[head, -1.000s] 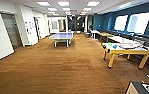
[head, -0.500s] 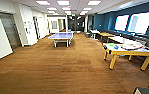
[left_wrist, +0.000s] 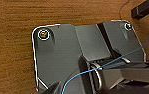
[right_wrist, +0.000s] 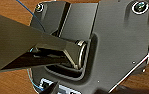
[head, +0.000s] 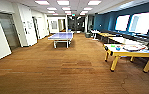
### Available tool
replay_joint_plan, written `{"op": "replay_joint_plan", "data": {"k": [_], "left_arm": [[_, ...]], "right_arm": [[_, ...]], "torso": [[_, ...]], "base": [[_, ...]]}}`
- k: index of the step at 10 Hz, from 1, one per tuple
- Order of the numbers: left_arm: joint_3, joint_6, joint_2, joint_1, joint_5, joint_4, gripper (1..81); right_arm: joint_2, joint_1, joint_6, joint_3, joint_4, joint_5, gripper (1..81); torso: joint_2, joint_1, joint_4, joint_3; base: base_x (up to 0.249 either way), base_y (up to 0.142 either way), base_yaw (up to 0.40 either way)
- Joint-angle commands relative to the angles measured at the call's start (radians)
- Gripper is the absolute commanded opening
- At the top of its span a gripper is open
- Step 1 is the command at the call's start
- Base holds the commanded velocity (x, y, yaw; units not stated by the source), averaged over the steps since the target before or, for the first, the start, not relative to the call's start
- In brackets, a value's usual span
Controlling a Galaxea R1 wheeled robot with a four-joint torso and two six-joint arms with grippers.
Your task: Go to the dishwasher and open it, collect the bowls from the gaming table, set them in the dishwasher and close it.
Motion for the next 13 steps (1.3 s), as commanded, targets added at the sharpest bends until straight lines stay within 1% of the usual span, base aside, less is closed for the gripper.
{"op": "replay_joint_plan", "data": {"k": [1,13], "left_arm": [[0.002,0.002,-0.007,-0.051,0.041,0.007,81.1],[0.002,0.002,0.001,-0.05,0.039,0.004,81.1]], "right_arm": [[-0.002,0.048,-0.001,0.005,-0.01,-0.044,81.1],[-0.001,0.048,-0.001,0.004,-0.005,-0.044,81.1]], "torso": [[0.0,0.0,0.0,0.0],[0.0,0.0,0.0,0.0]], "base": [[0.178,0.0,0.0],[0.18,0.0,0.0]]}}
